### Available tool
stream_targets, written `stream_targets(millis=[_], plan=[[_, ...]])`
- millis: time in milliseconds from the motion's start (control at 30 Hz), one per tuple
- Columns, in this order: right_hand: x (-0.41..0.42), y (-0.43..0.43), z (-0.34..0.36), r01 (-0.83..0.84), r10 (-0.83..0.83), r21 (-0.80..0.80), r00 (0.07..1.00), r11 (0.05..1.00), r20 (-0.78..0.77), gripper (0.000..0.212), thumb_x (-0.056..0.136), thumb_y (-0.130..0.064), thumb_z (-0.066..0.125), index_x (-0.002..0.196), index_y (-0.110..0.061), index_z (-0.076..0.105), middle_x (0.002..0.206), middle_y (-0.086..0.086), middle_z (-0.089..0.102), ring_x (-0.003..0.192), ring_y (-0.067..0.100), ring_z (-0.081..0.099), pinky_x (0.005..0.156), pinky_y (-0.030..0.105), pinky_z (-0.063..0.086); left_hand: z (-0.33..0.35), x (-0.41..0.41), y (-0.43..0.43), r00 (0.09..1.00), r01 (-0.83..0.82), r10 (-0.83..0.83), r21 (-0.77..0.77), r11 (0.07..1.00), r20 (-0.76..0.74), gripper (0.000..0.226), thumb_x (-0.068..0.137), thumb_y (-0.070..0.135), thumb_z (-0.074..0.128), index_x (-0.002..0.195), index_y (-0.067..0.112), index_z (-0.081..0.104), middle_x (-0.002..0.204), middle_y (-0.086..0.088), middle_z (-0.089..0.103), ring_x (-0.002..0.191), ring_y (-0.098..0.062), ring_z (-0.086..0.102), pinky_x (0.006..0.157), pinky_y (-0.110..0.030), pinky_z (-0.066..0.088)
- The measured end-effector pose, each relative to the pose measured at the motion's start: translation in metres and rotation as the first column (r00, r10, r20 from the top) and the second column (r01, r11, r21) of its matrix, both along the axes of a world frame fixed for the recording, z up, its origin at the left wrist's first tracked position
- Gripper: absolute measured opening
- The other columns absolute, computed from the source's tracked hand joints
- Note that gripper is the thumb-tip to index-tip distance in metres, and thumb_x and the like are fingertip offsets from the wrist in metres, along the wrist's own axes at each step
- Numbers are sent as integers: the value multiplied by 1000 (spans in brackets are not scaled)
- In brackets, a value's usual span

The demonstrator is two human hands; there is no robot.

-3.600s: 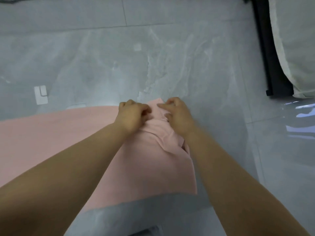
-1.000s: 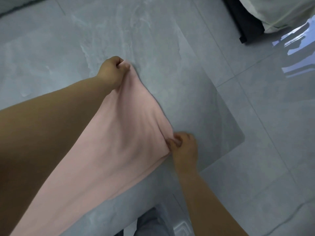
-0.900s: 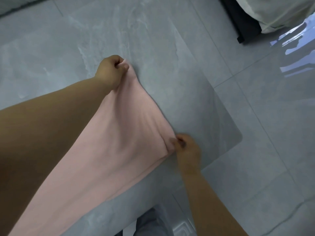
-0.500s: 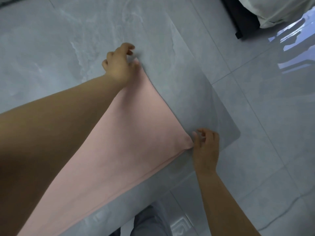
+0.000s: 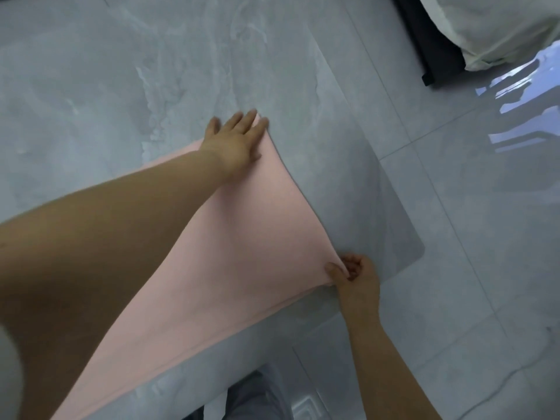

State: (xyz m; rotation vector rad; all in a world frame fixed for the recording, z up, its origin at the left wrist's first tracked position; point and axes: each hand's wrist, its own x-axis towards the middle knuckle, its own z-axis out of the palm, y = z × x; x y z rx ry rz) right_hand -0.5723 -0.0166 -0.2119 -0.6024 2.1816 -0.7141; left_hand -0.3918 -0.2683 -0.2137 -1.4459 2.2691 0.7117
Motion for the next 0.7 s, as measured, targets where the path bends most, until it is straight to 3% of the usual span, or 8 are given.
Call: stream_targets(millis=[100, 200, 300, 367, 433, 567, 600, 700], plan=[[6, -7, 4, -111, 111, -11, 994, 994, 0, 22, 79, -16, 69, 96, -16, 55, 81, -14, 56, 74, 1, 52, 58, -1, 38, 7, 0, 12, 999, -21, 25, -94, 995, 39, 68, 97, 36, 39, 149, 25, -3, 160, -3, -11, 147, -27, -13, 116, -51, -8], [12, -19, 19, -204, 205, -56, 978, 977, 21, 15, 84, -13, 64, 80, -25, 56, 66, -17, 54, 59, -1, 50, 52, 2, 37, 17, 11, 55, 932, -290, 248, -135, 947, -263, 59, 92, 32, 52, 143, 14, 31, 152, -14, 29, 140, -33, 24, 113, -43, 20], [44, -25, 42, -289, 312, -185, 943, 939, 111, 17, 82, -24, 55, 69, -35, 58, 56, -15, 56, 54, -3, 47, 51, 9, 39, 39, 28, 116, 656, -556, 591, 228, 799, -469, 33, 91, 31, 55, 116, 9, 62, 115, -15, 65, 102, -27, 60, 89, -29, 42], [76, -23, 54, -387, 427, -236, 891, 891, 150, 16, 80, -34, 49, 80, -32, 64, 69, -10, 57, 63, 0, 51, 61, 18, 47, 60, 39, 146, 381, -620, 837, 563, 546, -392, 26, 95, 29, 49, 109, 12, 64, 105, -10, 68, 93, -21, 60, 83, -28, 45], [115, -18, 66, -575, 629, -298, 766, 762, 132, 31, 82, -32, 42, 103, -28, 64, 89, -3, 55, 78, 2, 54, 72, 13, 46, 82, 57, 165, 100, -547, 967, 799, 250, -234, 23, 93, 29, 52, 104, 13, 64, 90, -6, 66, 84, -21, 60, 74, -30, 48], [182, -17, 92, -888, 926, -291, 378, 356, -19, 34, 87, -39, 40, 102, -17, 61, 97, 6, 61, 86, 19, 56, 77, 32, 47, 101, 116, 196, -78, -610, 983, 788, 85, -166, 4, 86, 14, 60, 85, 14, 64, 59, 1, 66, 56, -18, 58, 54, -24, 45], [187, -24, 95, -901, 929, -275, 365, 335, -63, 36, 87, -46, 41, 96, -19, 63, 91, 3, 62, 80, 16, 56, 74, 31, 47, 100, 132, 204, -91, -672, 980, 737, 70, -175, 11, 90, 8, 55, 84, 14, 62, 62, -1, 66, 56, -20, 59, 52, -25, 47], [186, -77, 83, -763, 767, -250, 633, 596, -103, 28, 84, -39, 50, 93, -17, 65, 86, 2, 63, 77, 11, 57, 74, 30, 46, 101, 167, 225, -59, -789, 979, 610, 74, -195, 15, 94, 11, 48, 97, 20, 60, 92, -3, 67, 85, -25, 62, 72, -30, 47]])
